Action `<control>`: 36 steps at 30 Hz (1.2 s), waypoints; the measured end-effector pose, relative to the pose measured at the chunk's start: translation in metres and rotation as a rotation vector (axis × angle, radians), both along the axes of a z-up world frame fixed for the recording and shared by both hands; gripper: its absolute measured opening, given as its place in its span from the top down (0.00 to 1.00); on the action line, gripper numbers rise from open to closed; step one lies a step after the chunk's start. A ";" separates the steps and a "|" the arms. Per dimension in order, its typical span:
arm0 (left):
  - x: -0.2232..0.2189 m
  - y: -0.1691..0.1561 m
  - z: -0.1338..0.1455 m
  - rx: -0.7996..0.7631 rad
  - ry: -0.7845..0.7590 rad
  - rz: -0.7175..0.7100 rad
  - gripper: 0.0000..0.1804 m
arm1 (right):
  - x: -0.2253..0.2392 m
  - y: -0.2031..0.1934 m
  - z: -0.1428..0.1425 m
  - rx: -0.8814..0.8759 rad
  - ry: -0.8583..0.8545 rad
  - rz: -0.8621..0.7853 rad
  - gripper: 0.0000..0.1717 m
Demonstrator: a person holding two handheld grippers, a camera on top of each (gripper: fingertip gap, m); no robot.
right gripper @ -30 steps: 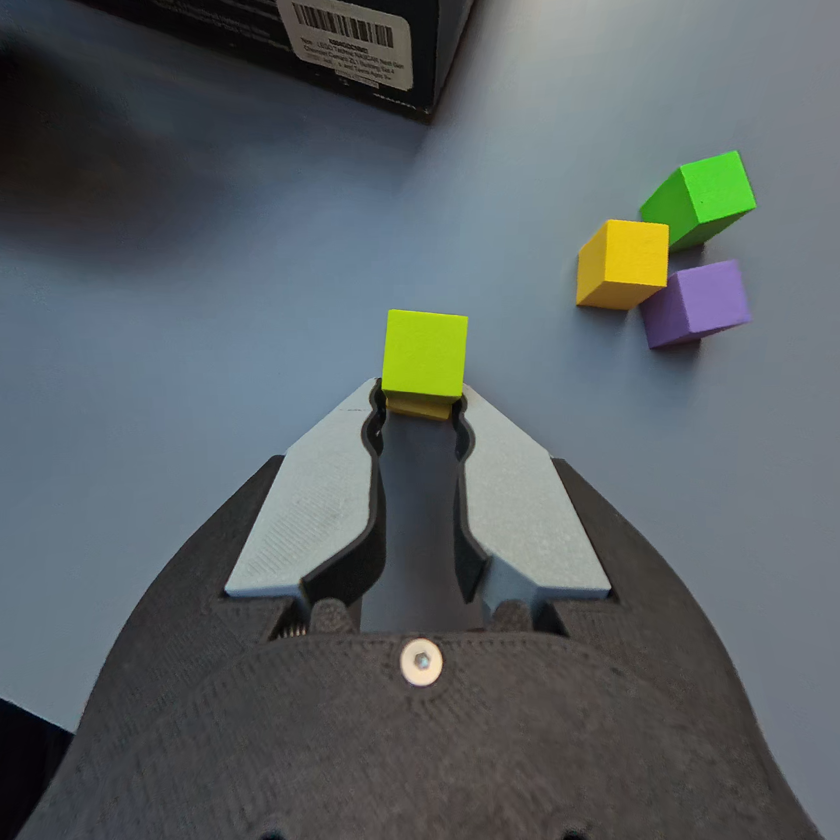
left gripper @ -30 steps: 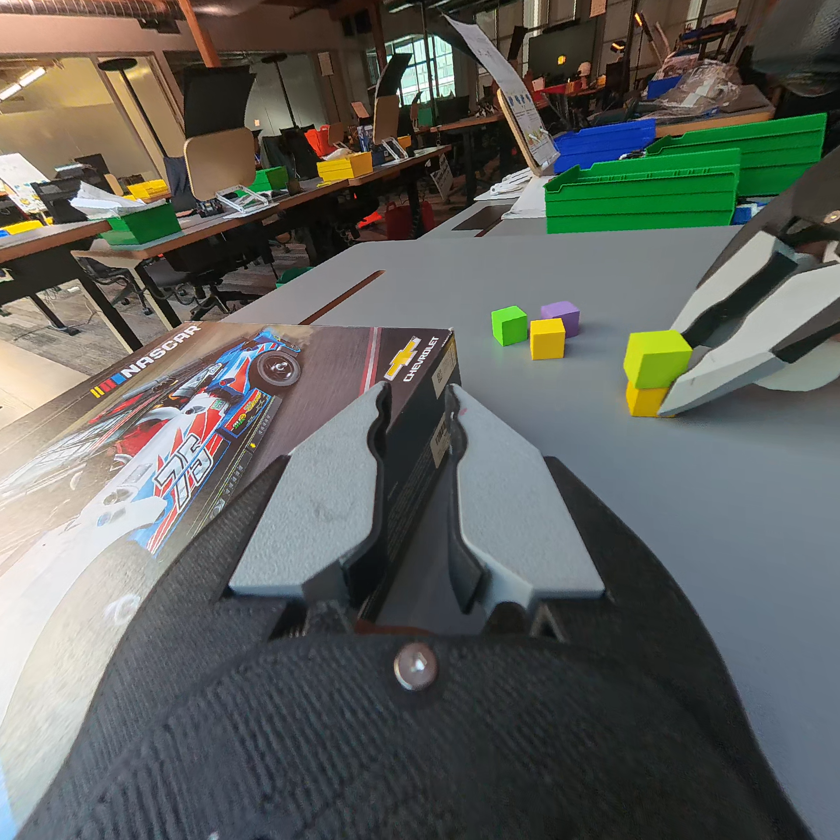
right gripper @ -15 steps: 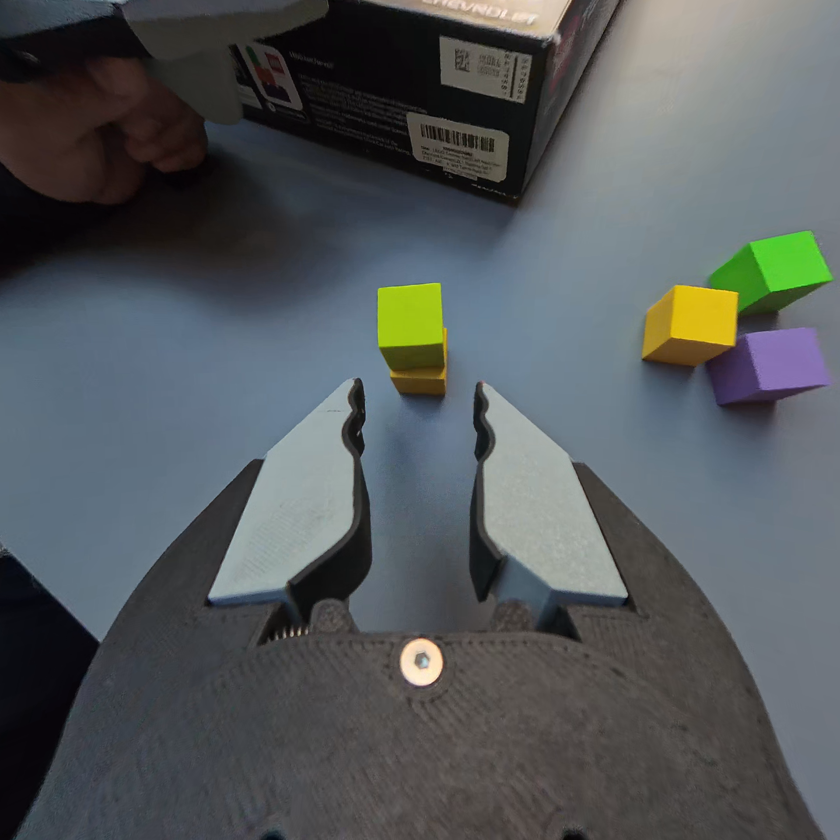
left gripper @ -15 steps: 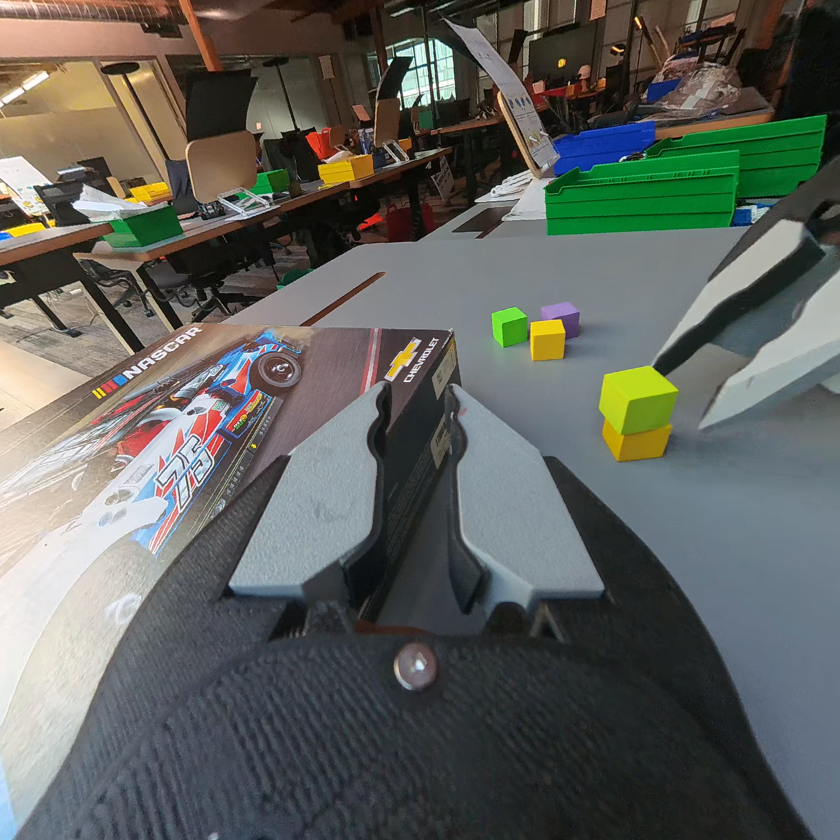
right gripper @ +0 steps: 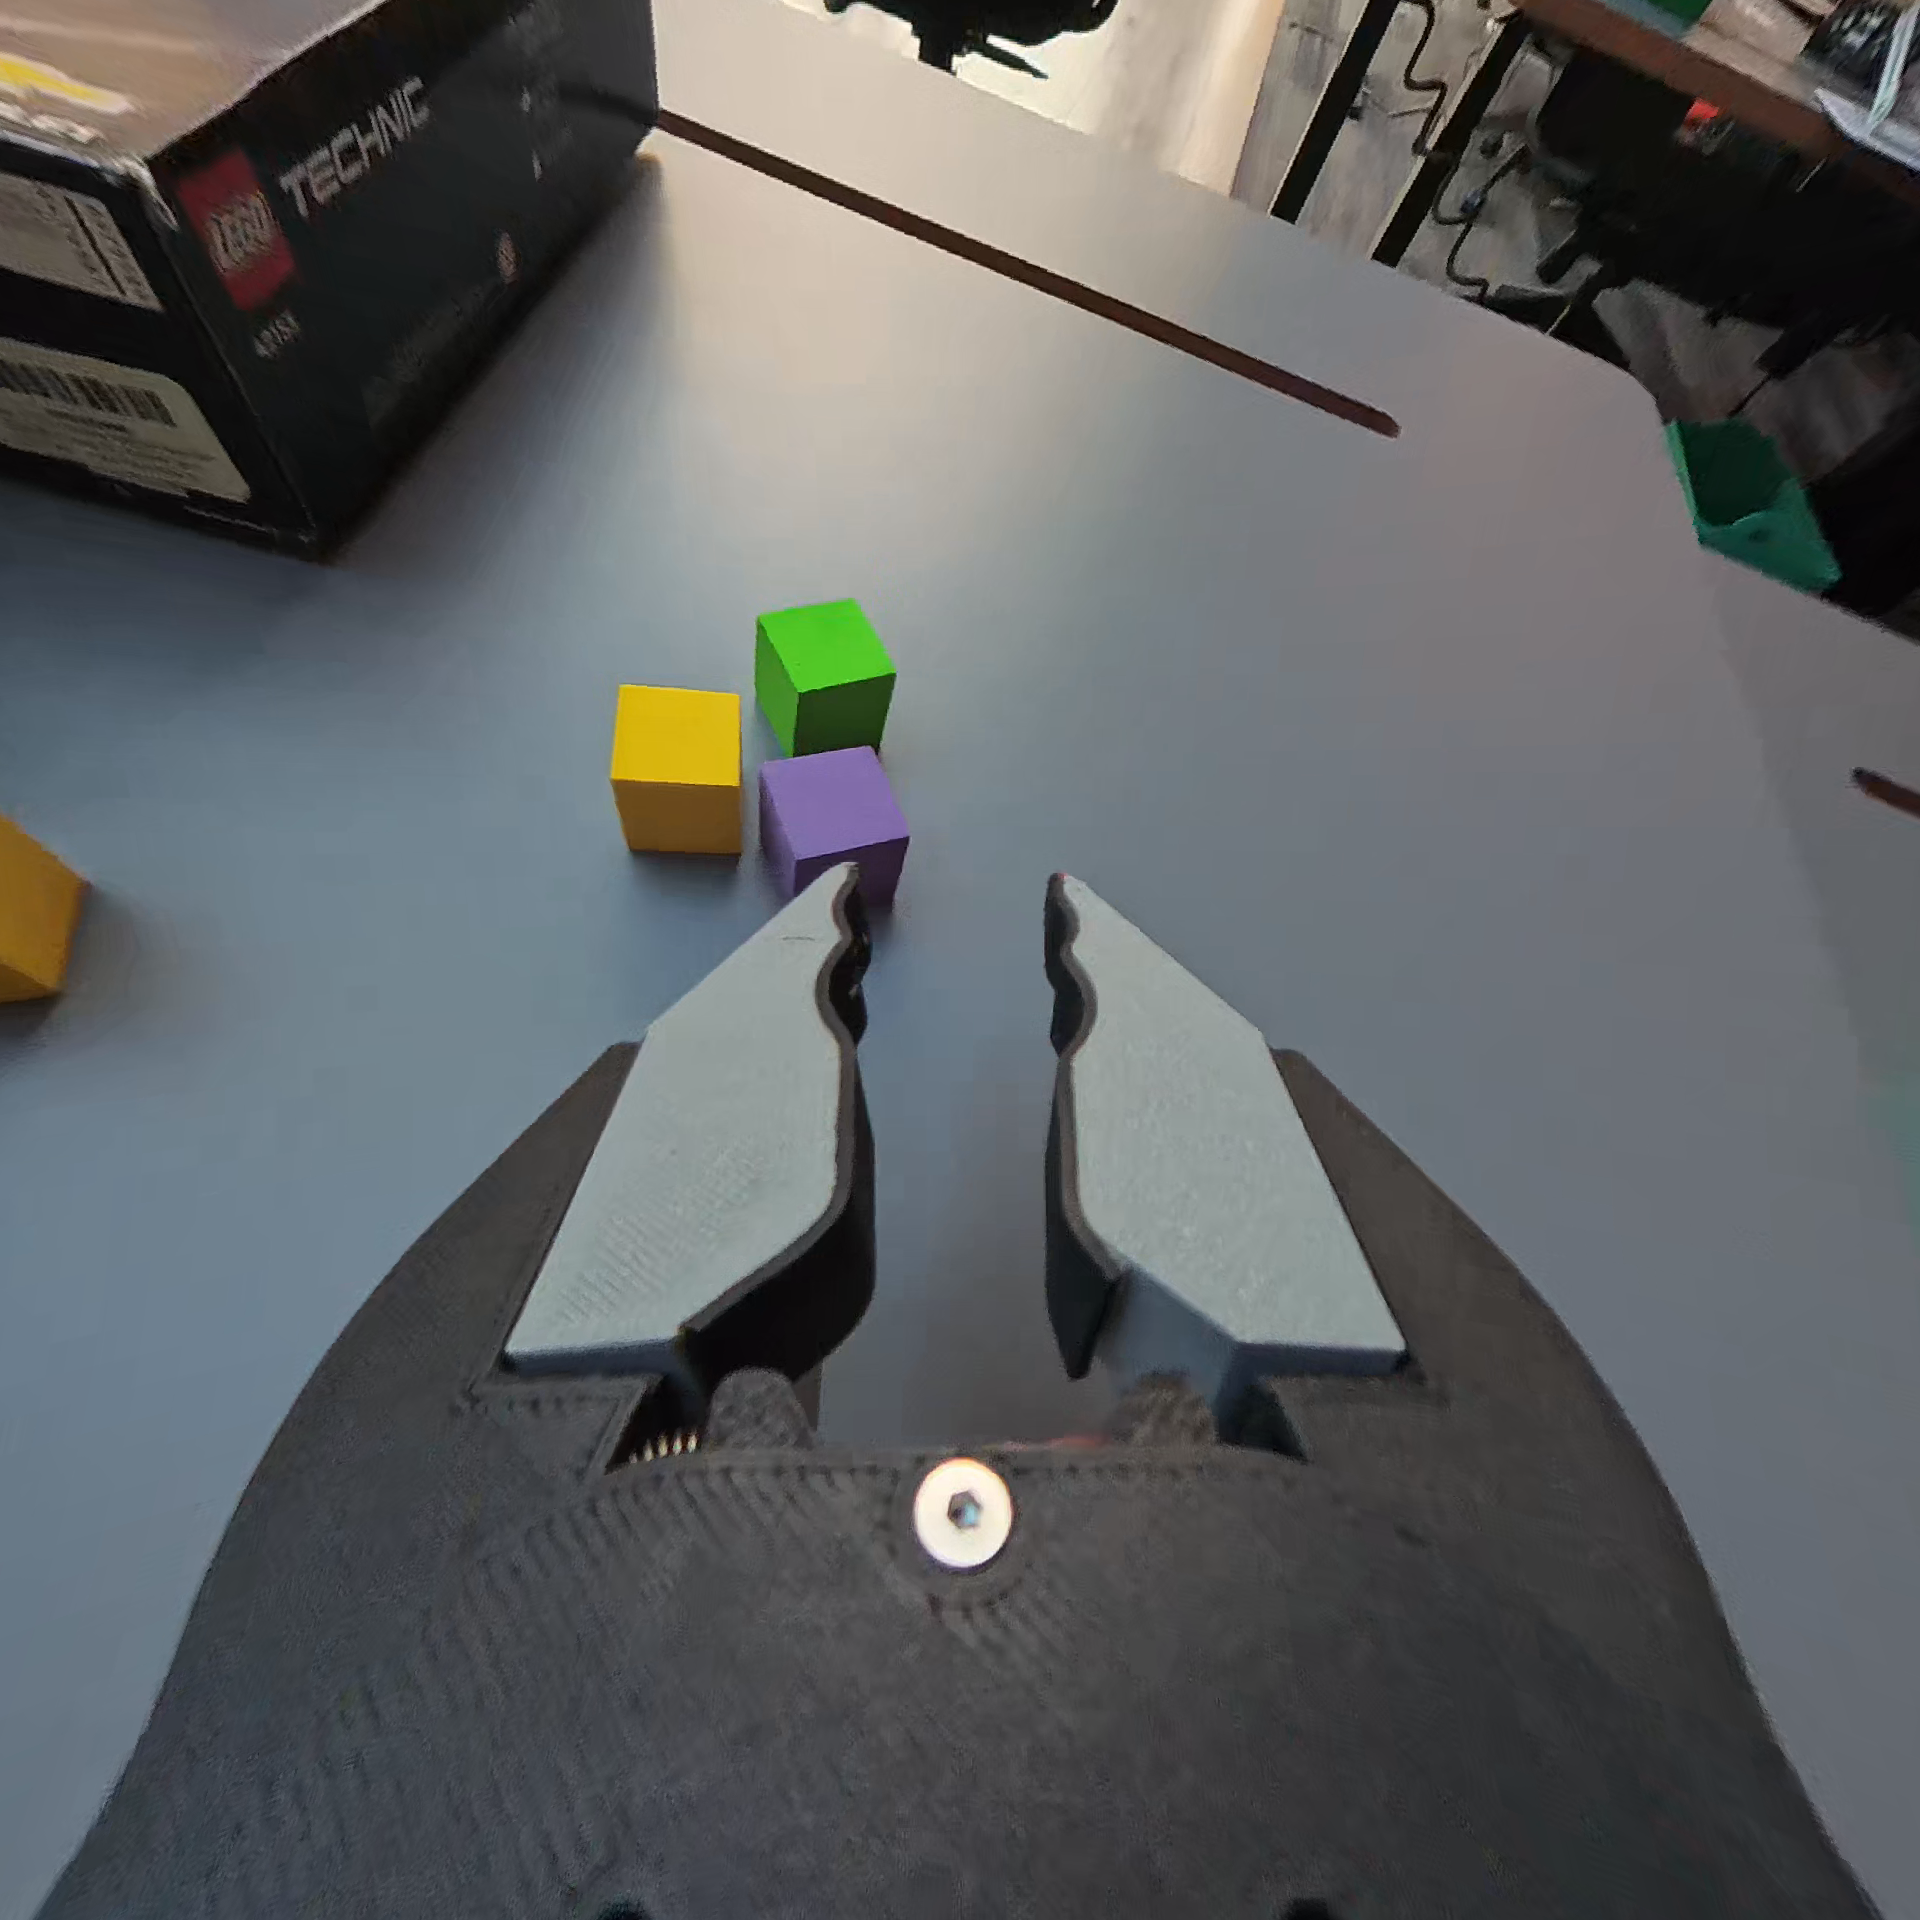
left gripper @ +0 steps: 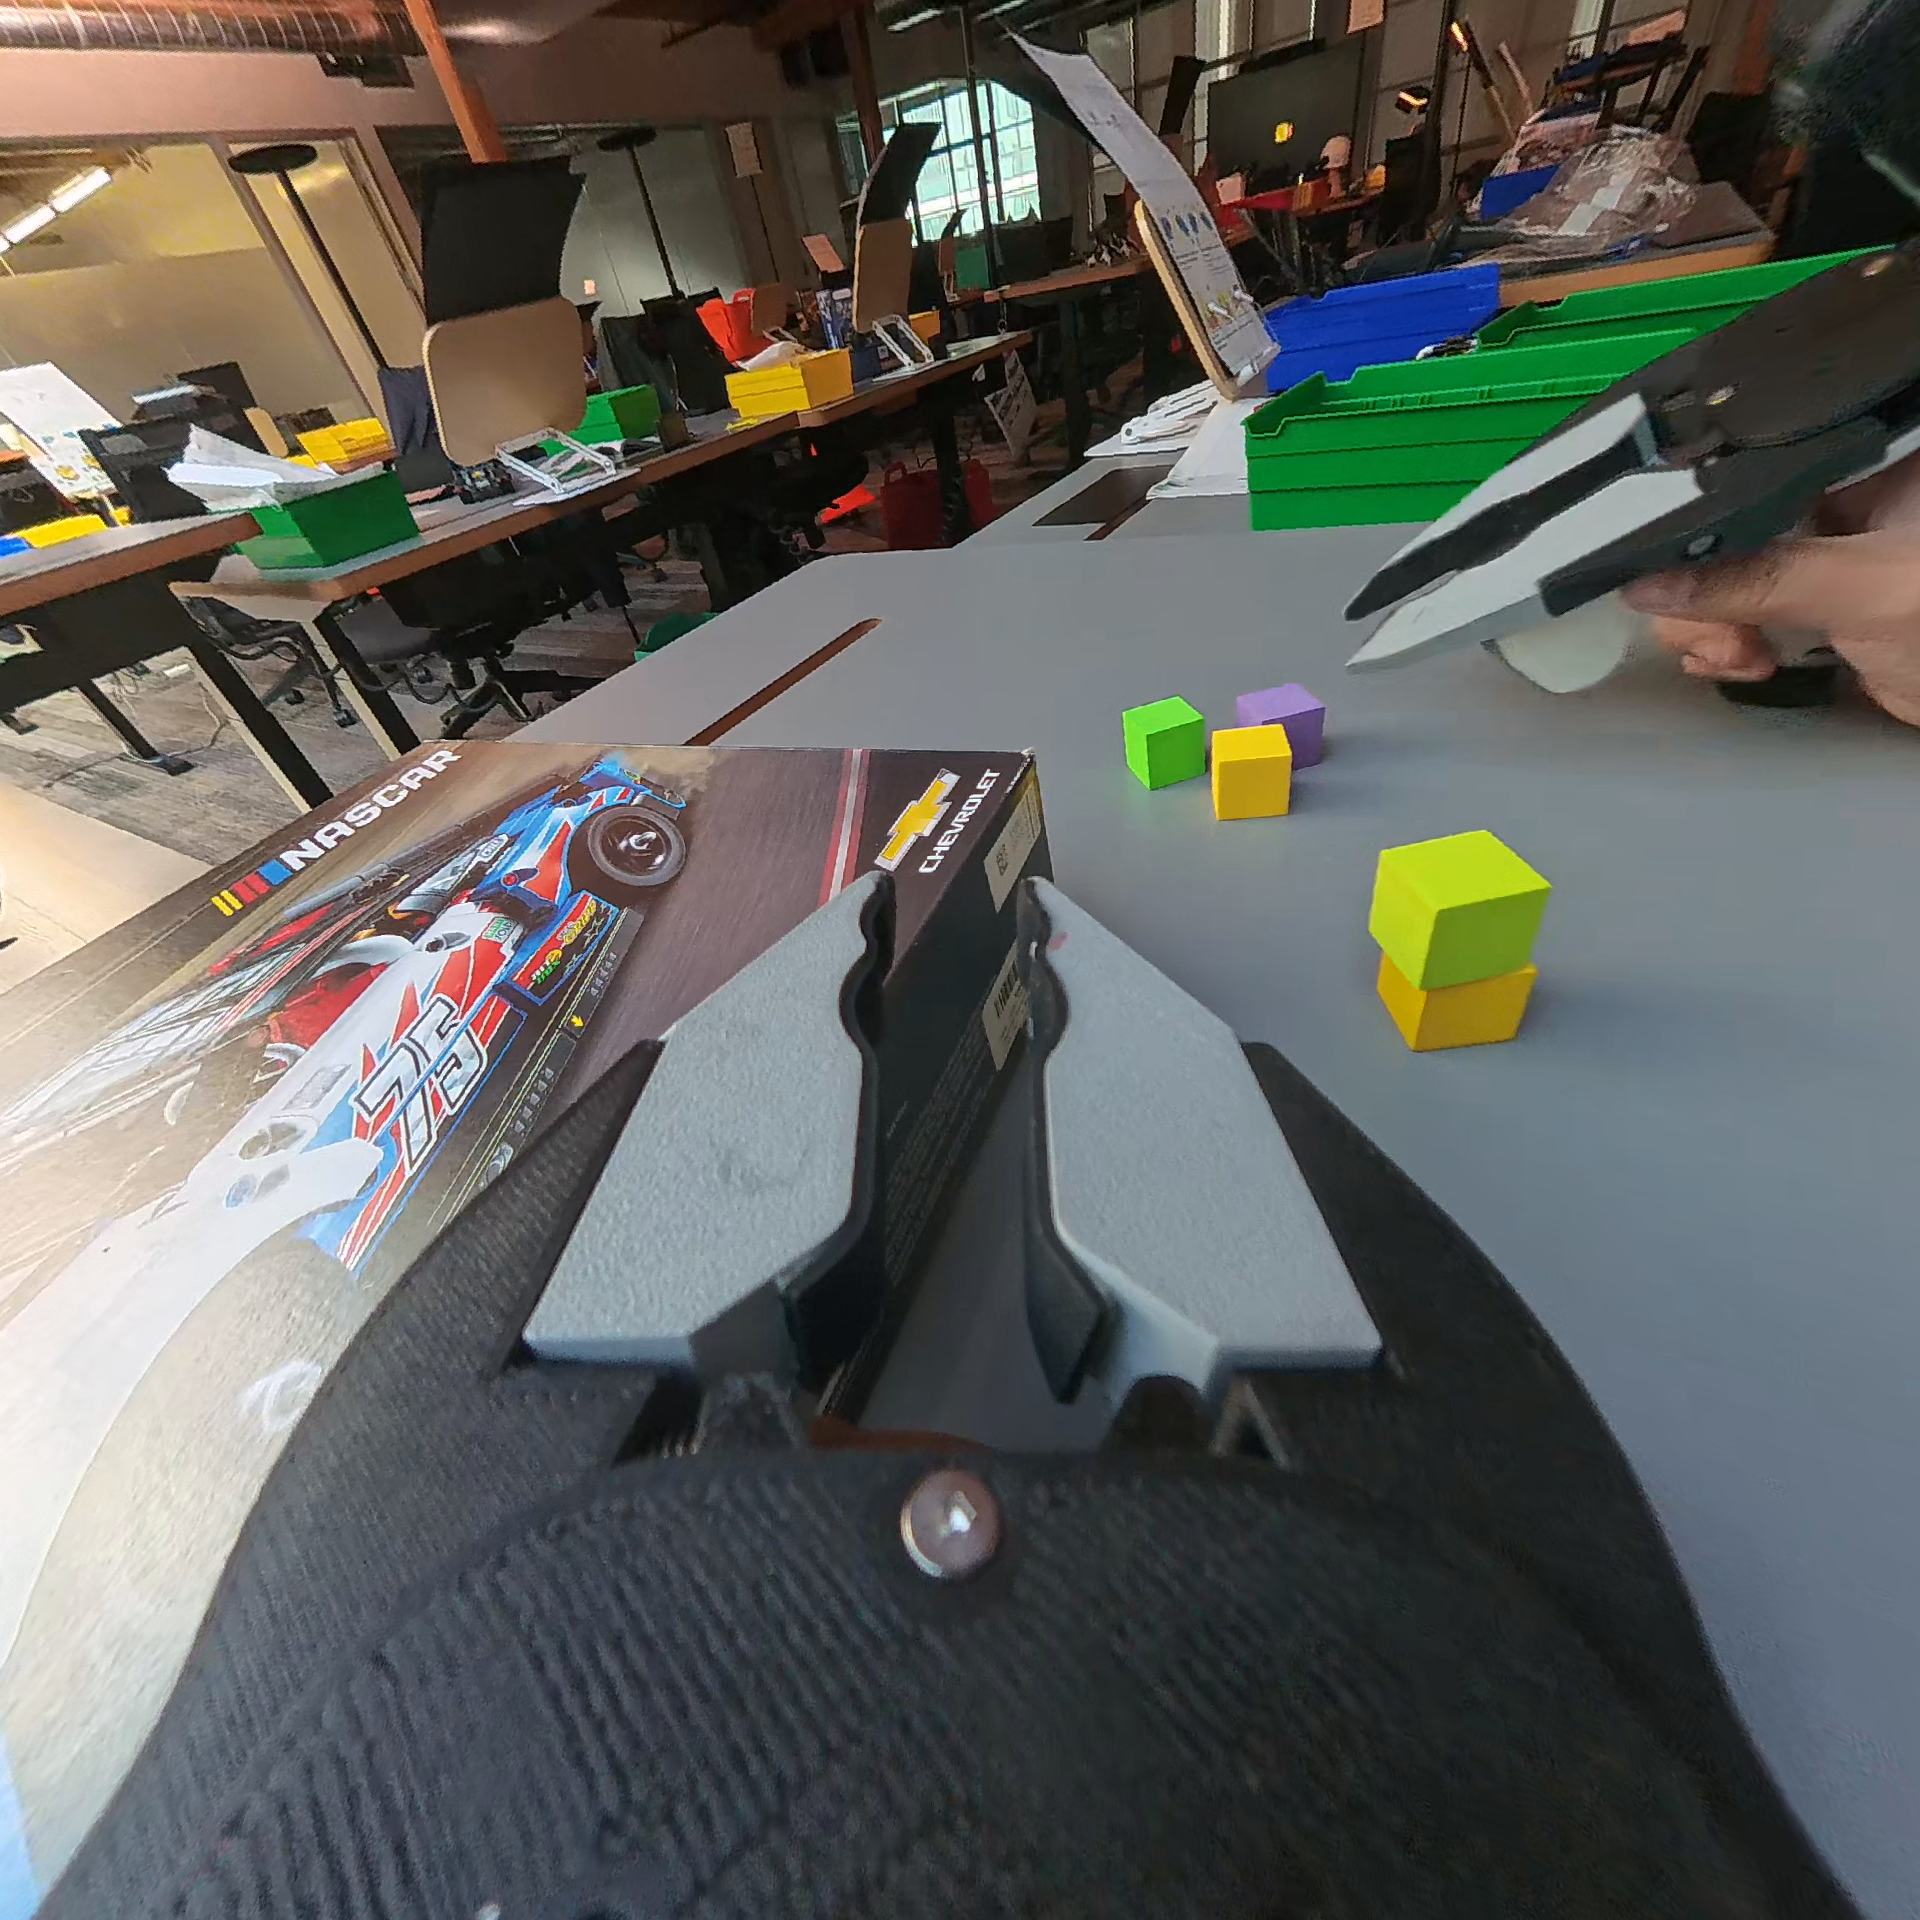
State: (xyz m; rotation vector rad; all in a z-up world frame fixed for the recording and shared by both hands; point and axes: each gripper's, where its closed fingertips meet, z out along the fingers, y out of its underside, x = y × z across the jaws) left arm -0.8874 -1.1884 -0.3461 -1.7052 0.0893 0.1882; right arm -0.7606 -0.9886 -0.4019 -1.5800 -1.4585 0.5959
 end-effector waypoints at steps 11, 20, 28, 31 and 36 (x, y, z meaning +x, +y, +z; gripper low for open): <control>0.000 0.001 -0.001 -0.011 -0.012 -0.007 0.88 | -0.026 -0.008 -0.012 -0.130 -0.057 0.198 0.70; 0.002 0.002 -0.004 -0.033 -0.014 -0.020 0.88 | -0.028 -0.018 -0.028 -0.229 -0.168 0.269 0.75; 0.001 0.002 -0.003 -0.025 -0.017 -0.017 0.88 | -0.025 -0.009 -0.001 -0.129 0.009 0.185 1.00; 0.001 0.001 -0.002 -0.019 -0.014 -0.014 0.88 | -0.023 -0.008 0.005 -0.147 0.054 0.147 0.94; 0.001 0.001 -0.002 -0.018 -0.010 -0.015 0.88 | -0.022 -0.004 0.001 -0.168 0.038 0.072 0.83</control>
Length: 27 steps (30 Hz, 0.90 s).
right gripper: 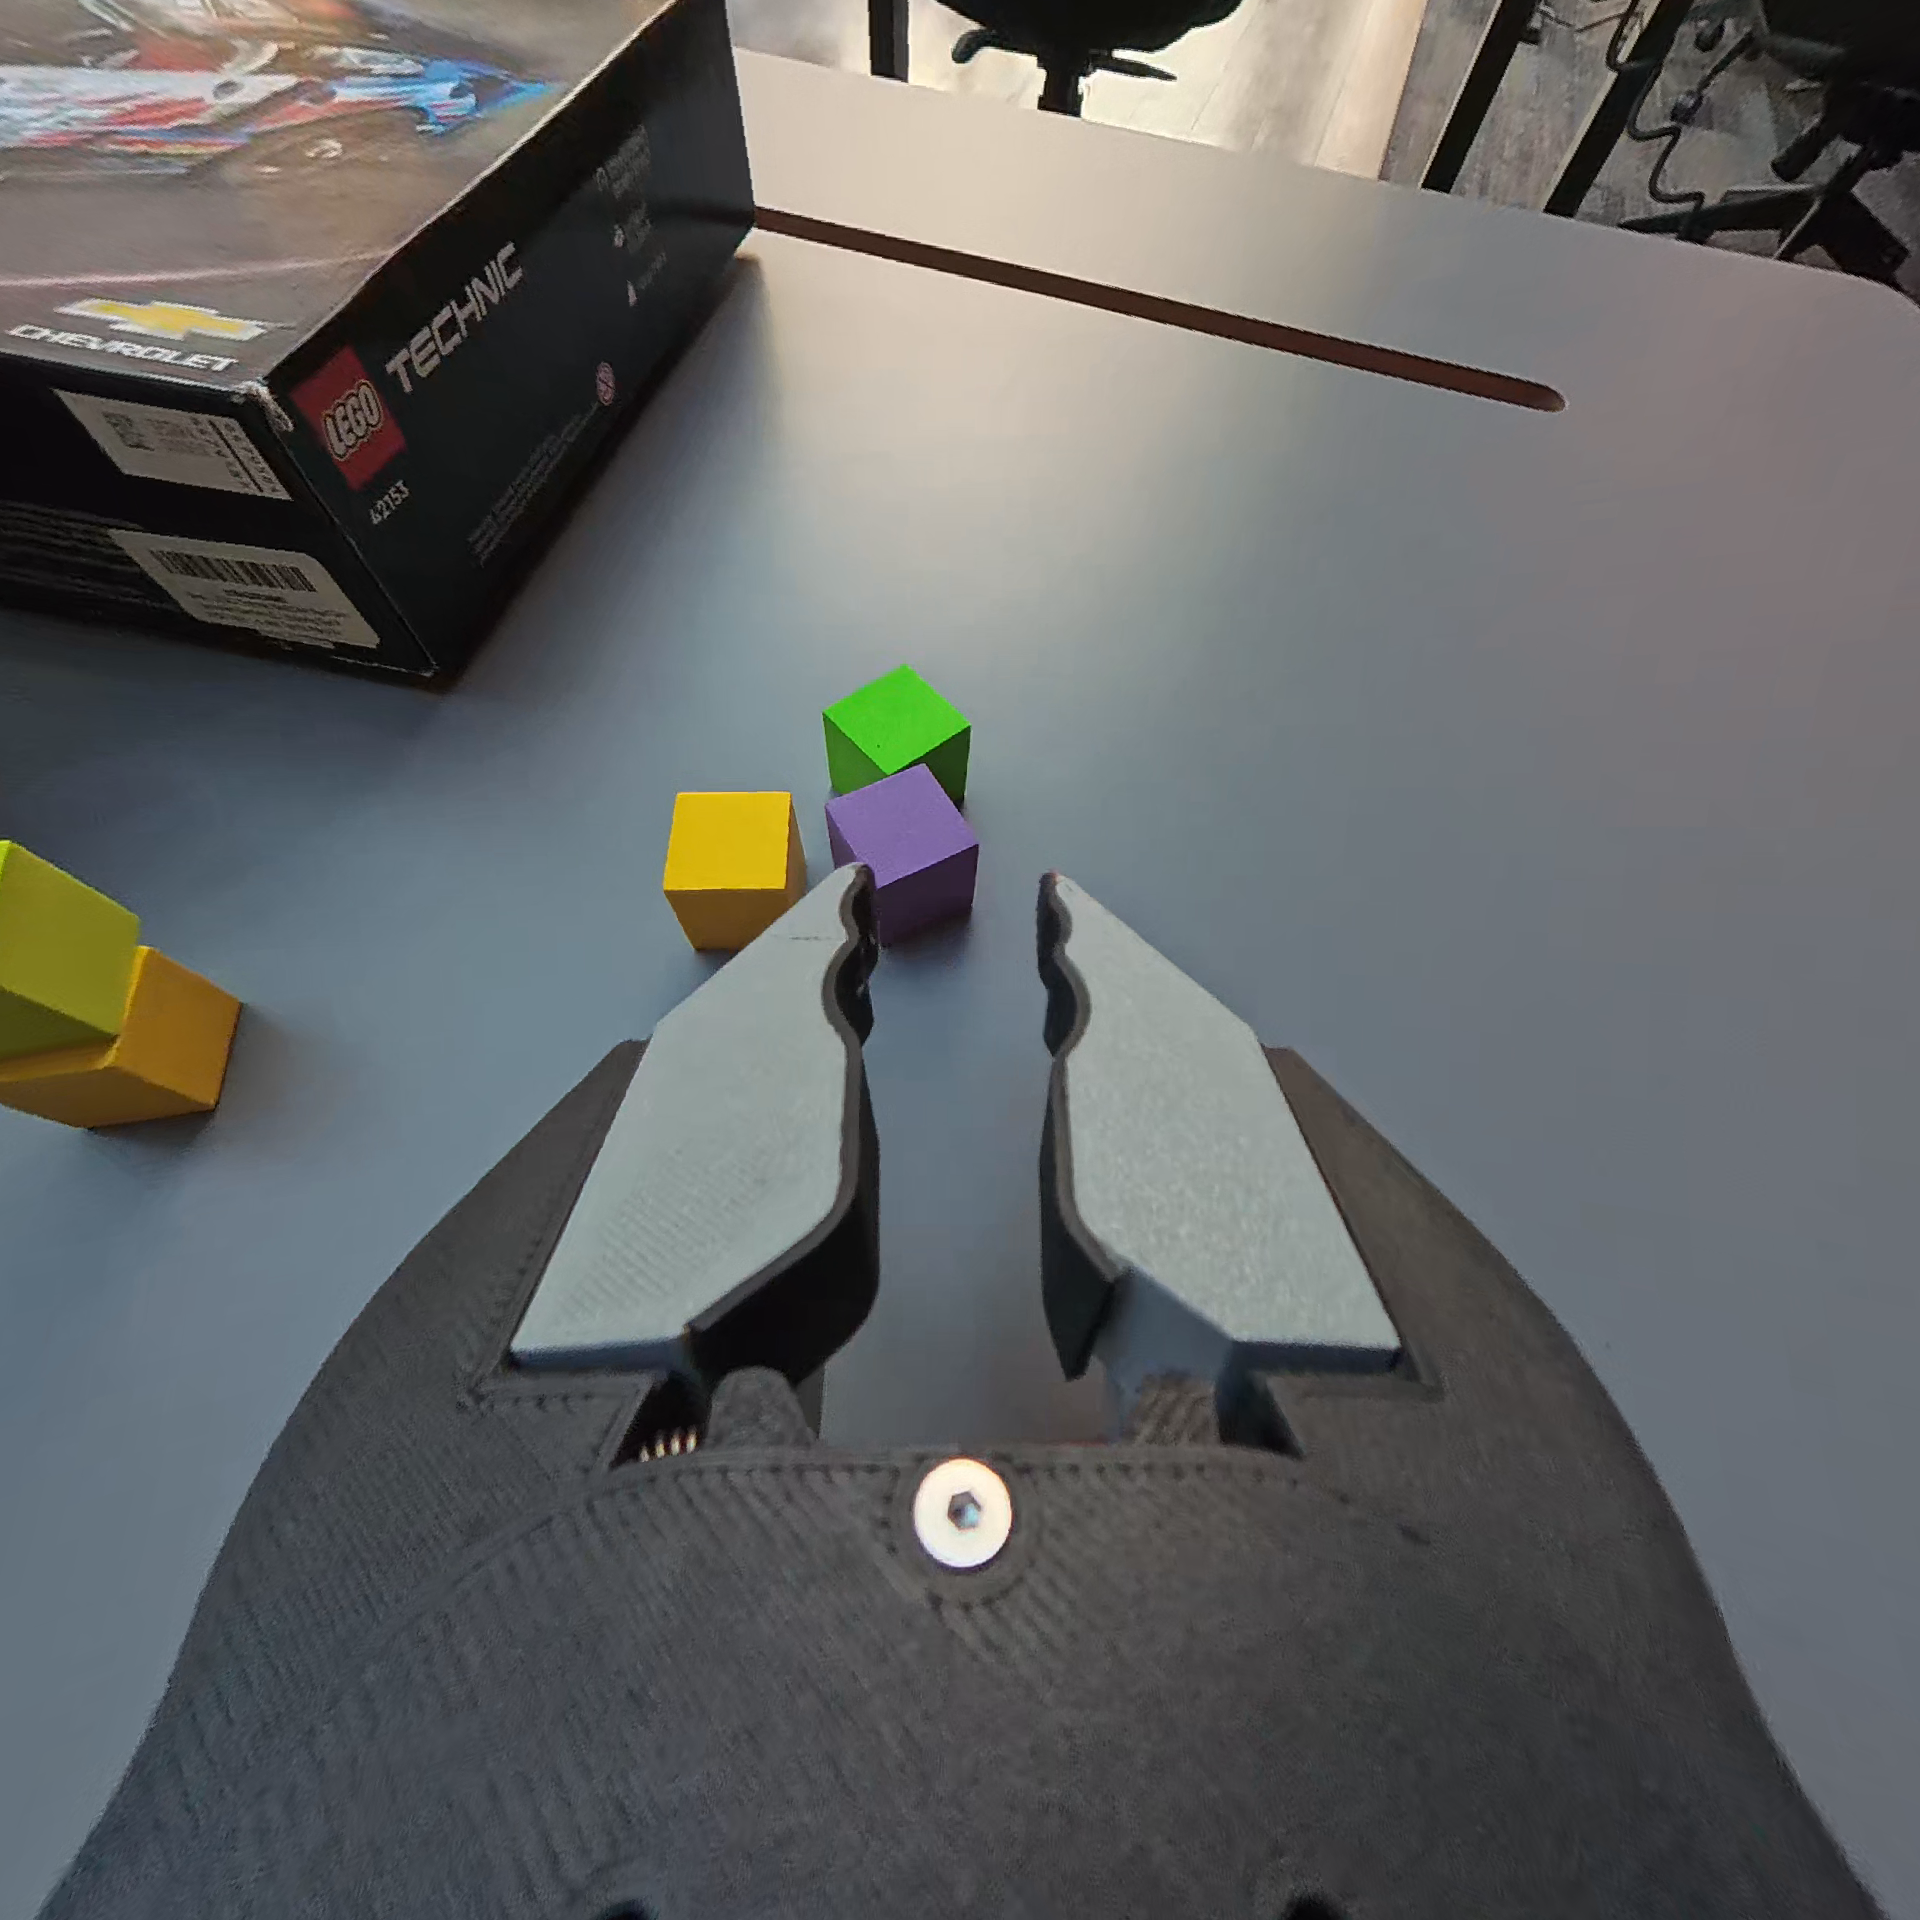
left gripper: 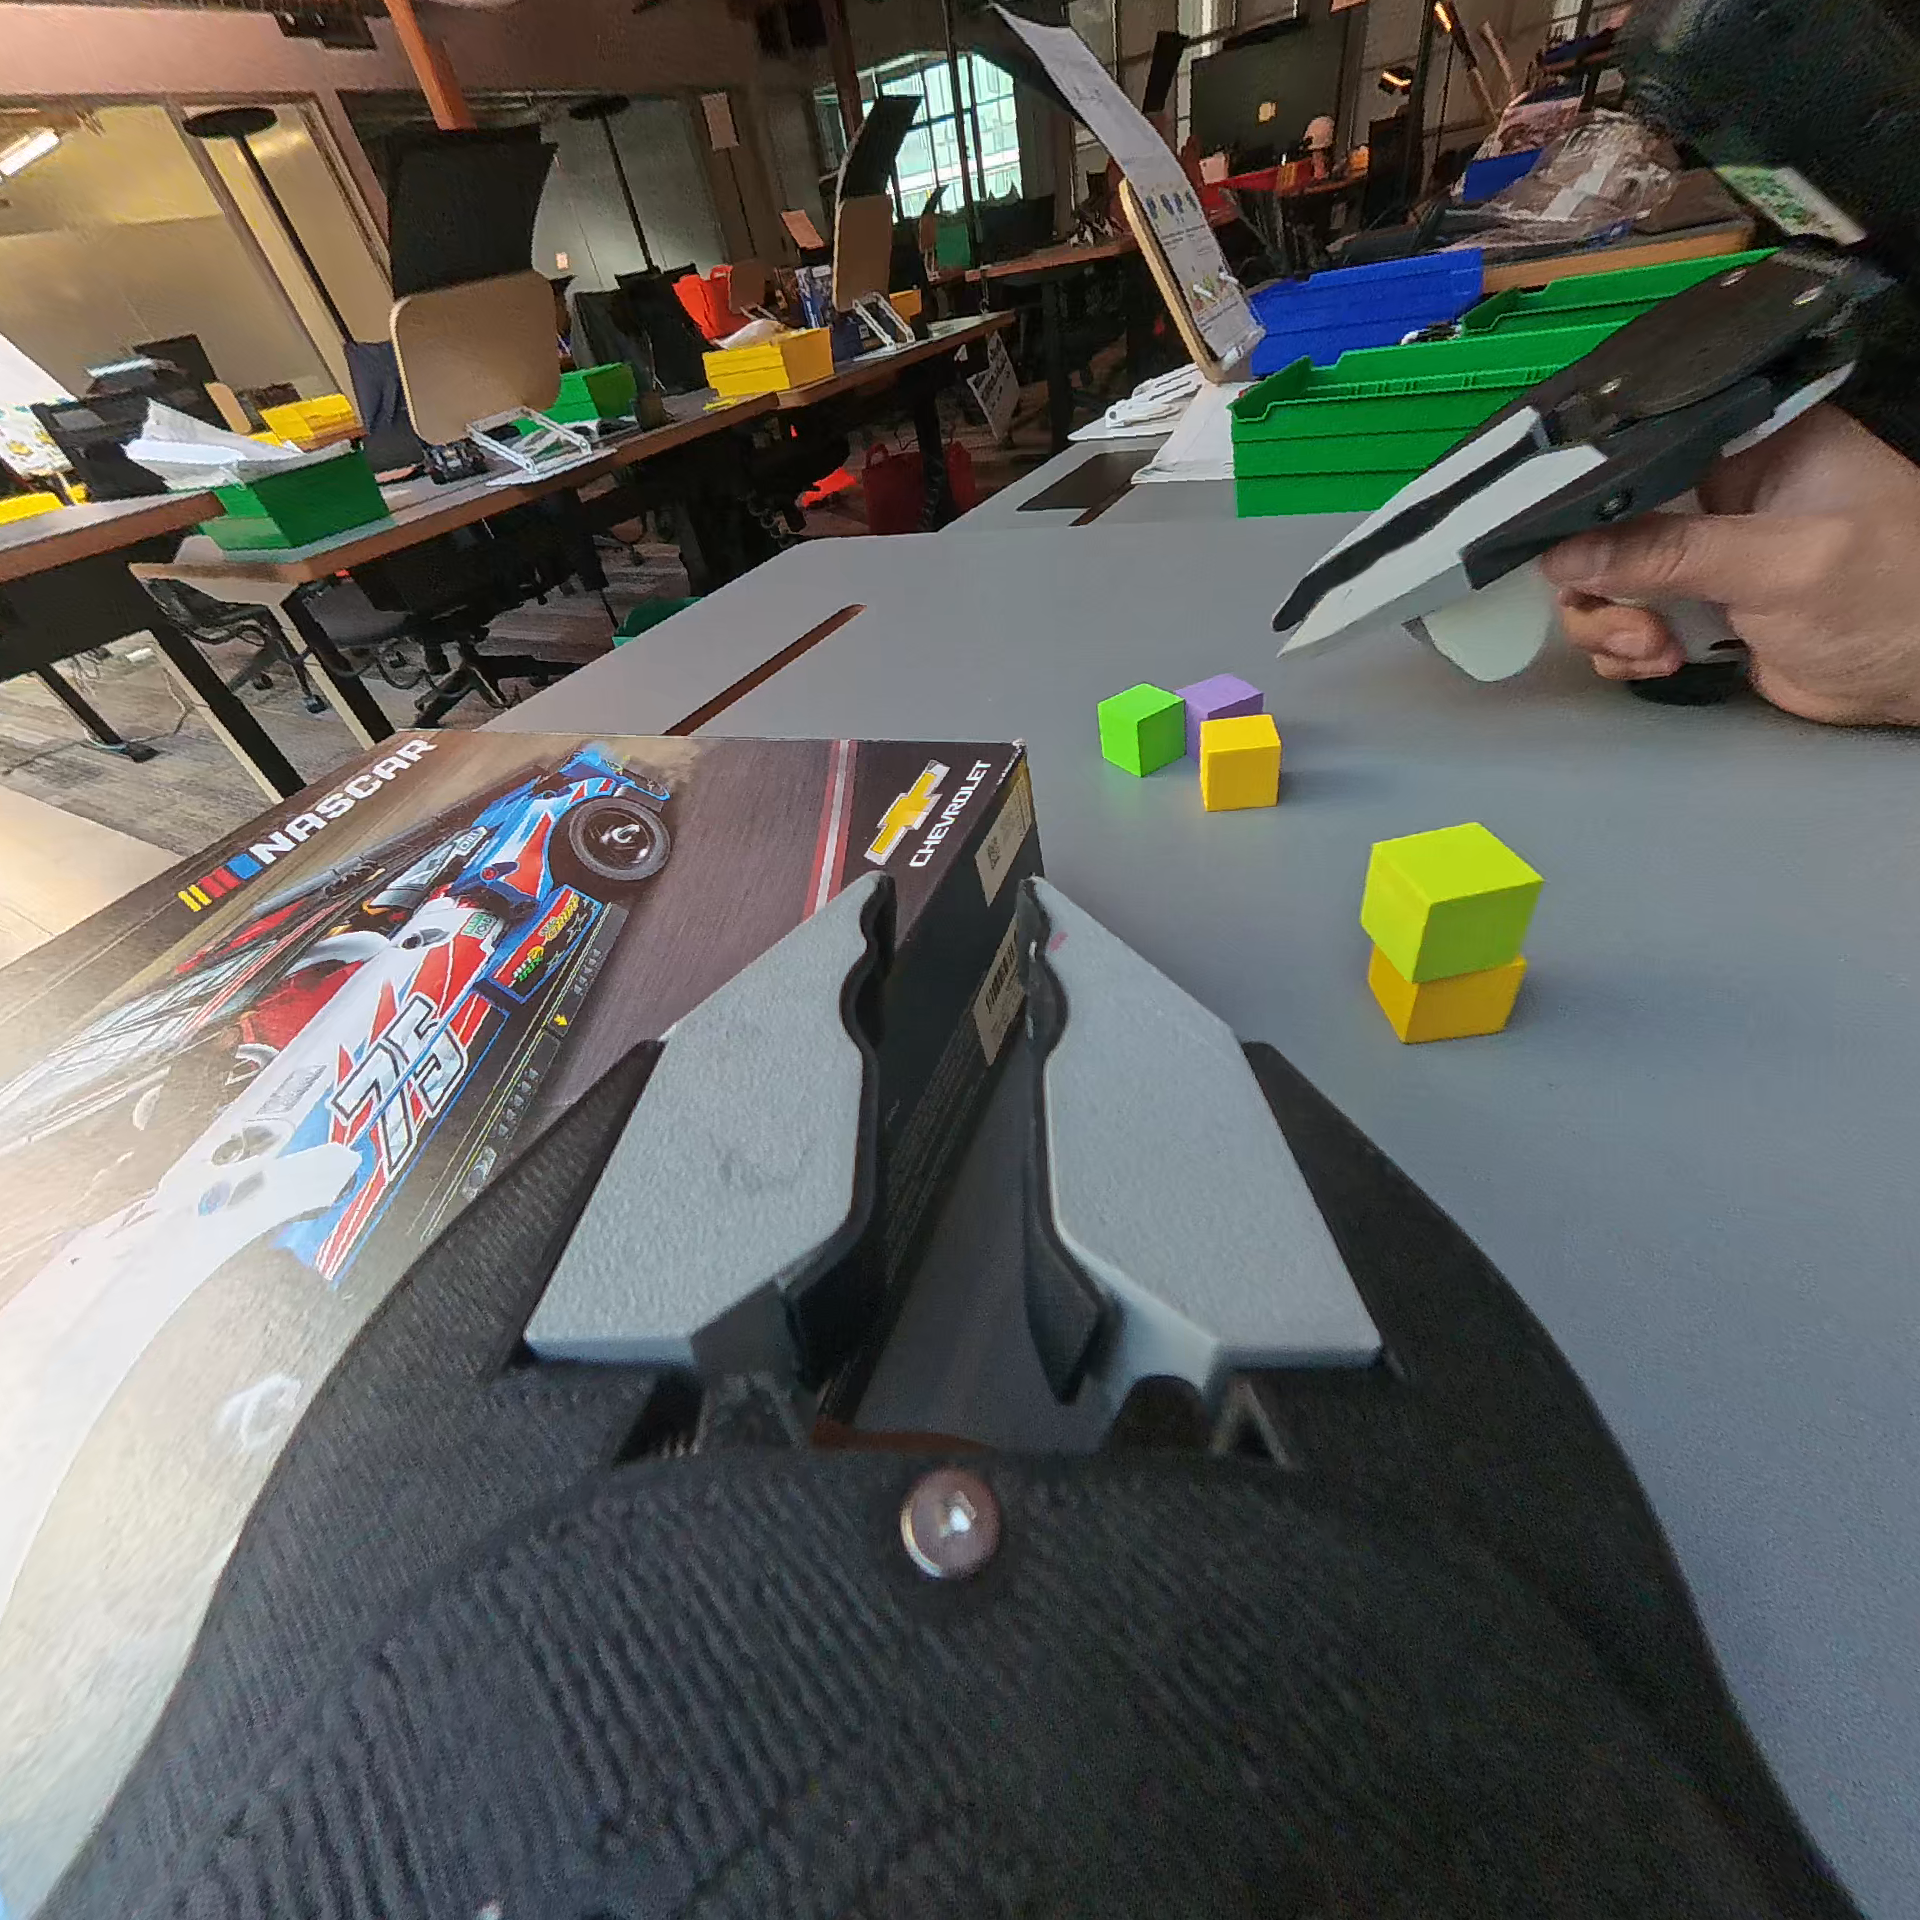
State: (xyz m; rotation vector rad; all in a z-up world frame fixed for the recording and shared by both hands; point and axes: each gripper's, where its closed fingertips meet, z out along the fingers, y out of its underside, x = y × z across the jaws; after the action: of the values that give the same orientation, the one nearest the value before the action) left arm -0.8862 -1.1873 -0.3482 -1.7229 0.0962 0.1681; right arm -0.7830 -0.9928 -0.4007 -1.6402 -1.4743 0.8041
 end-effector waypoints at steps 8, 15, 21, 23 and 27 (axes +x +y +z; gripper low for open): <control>0.001 0.000 -0.001 -0.005 0.007 -0.003 0.88 | -0.015 -0.016 -0.014 -0.093 -0.081 0.079 0.71; 0.001 0.000 0.000 0.002 0.006 -0.001 0.88 | -0.031 -0.021 -0.018 -0.303 -0.106 0.207 0.81; 0.000 0.000 0.000 0.000 -0.001 -0.003 0.88 | -0.028 -0.011 0.007 -0.211 0.067 0.151 0.78; 0.001 0.000 -0.001 -0.004 0.002 -0.006 0.88 | -0.026 -0.011 0.012 -0.246 0.101 0.164 0.75; 0.002 0.001 -0.002 -0.013 0.007 -0.012 0.88 | -0.024 -0.007 -0.003 -0.129 -0.007 0.170 0.77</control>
State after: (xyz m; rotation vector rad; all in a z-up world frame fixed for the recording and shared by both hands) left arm -0.8838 -1.1862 -0.3500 -1.7340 0.1135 0.1652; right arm -0.8069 -0.9995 -0.4035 -1.6274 -1.6121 1.0064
